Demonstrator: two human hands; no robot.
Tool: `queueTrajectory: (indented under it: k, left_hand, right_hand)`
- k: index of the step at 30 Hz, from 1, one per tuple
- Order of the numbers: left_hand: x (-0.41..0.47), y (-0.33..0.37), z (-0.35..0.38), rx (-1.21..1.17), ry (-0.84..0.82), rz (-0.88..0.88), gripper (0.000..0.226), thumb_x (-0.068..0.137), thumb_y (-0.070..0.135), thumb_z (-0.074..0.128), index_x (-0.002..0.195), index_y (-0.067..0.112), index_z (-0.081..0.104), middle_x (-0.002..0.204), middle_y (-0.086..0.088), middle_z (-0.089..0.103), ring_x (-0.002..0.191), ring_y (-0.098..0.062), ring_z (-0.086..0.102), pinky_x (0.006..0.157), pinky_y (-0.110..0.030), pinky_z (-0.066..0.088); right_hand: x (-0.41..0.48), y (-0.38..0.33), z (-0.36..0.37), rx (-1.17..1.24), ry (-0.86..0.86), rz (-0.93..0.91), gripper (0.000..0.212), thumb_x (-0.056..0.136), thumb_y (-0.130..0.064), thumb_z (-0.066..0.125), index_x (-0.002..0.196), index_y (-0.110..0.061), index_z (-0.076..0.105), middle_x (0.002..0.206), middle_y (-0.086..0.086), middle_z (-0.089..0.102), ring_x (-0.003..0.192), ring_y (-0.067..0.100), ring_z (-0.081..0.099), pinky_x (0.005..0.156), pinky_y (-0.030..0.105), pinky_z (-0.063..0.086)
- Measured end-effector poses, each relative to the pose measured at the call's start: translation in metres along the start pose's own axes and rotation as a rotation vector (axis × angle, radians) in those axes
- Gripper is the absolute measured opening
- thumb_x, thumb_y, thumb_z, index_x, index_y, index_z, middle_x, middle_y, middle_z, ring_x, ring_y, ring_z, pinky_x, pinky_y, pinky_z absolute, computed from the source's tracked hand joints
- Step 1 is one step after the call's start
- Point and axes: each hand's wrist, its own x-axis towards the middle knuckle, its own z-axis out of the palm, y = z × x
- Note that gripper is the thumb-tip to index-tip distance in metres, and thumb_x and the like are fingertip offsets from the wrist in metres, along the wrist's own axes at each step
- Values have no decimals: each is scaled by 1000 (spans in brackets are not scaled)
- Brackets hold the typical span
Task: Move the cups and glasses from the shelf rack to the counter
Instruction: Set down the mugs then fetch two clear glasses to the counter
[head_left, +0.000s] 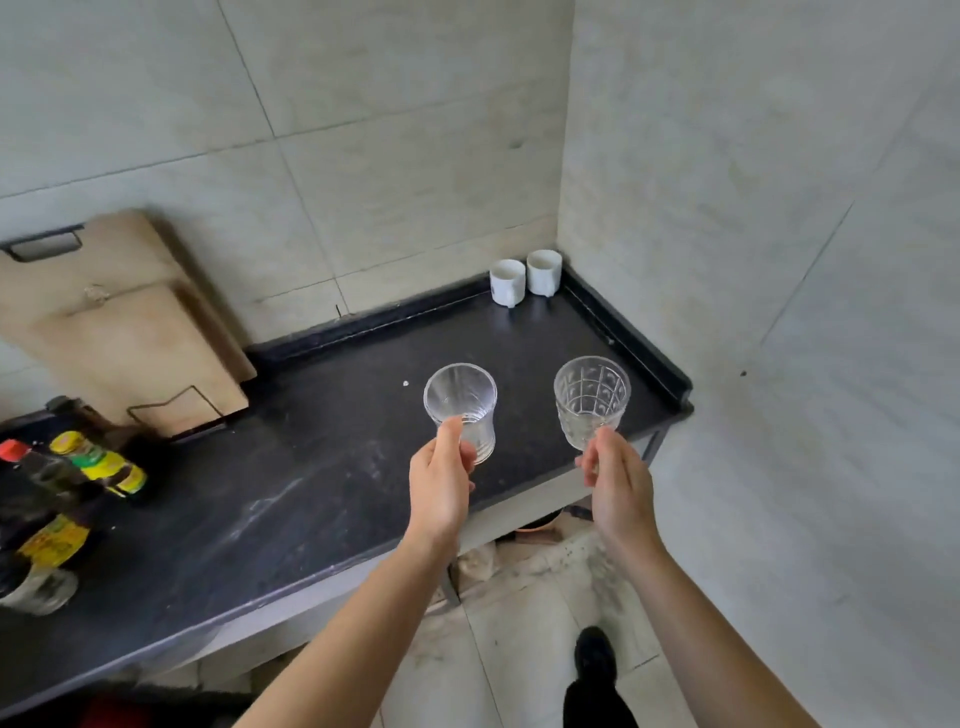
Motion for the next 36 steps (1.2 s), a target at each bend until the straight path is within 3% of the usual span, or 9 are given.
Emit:
queueTrajectory:
  k: [5,8,11,19,25,30,36]
  left_hand:
    - [79,16,62,47,111,-48,43,95,42,42,67,10,46,67,-2,49,66,-14,47,69,-32,49]
    - [120,28,82,42,186,-74,44,97,38,42,65,10,50,68,-4,53,69,-15,51,71,-34,52]
    - [157,36,91,47,246,-107,43,97,38,40,70,7,55,71,-2,54,72,-16,51,72,-33,50]
    - [253,48,75,50,321,-201,43,94,39,37,74,6,57,73,-2,52,71,-18,48,69,-33,42]
    - [334,43,49,76,294,-247,36,94,37,35,70,14,51,73,-1,47,65,-16,40,60,-32,33]
    - [398,30,43,114,288,-253,35,93,33,36,64,16,49,71,0,43,62,-16,36,57,-33,30]
    - [459,0,59,147,265,-297,38,91,40,33,60,22,45,69,1,43,62,-15,35,68,-36,29]
  right_hand:
    - [118,12,4,-32,-53,71,35,99,-28,37,83,-3,55,85,13,62,76,19,58,67,28,47]
    - [181,11,14,-41,-120,85,33,102,-25,39,84,-6,59,92,4,62,87,22,64,77,34,53]
    - [238,8,32,-26,-201,109,33,104,-23,41,84,-7,62,97,3,62,91,18,65,87,40,56]
    - [324,8,106,-28,-356,111,33,103,-28,43,79,-16,61,100,1,61,90,9,66,82,30,57]
    - [366,17,166,-63,-341,112,28,102,-20,45,78,-14,58,105,2,51,93,7,61,79,26,54]
    - [401,43,210,-50,-276,172,30,105,-20,44,80,-11,57,104,3,51,101,19,61,90,34,54]
    - [443,77,247,6,-251,209,30,104,-18,43,79,-13,57,100,4,51,99,23,60,91,34,54]
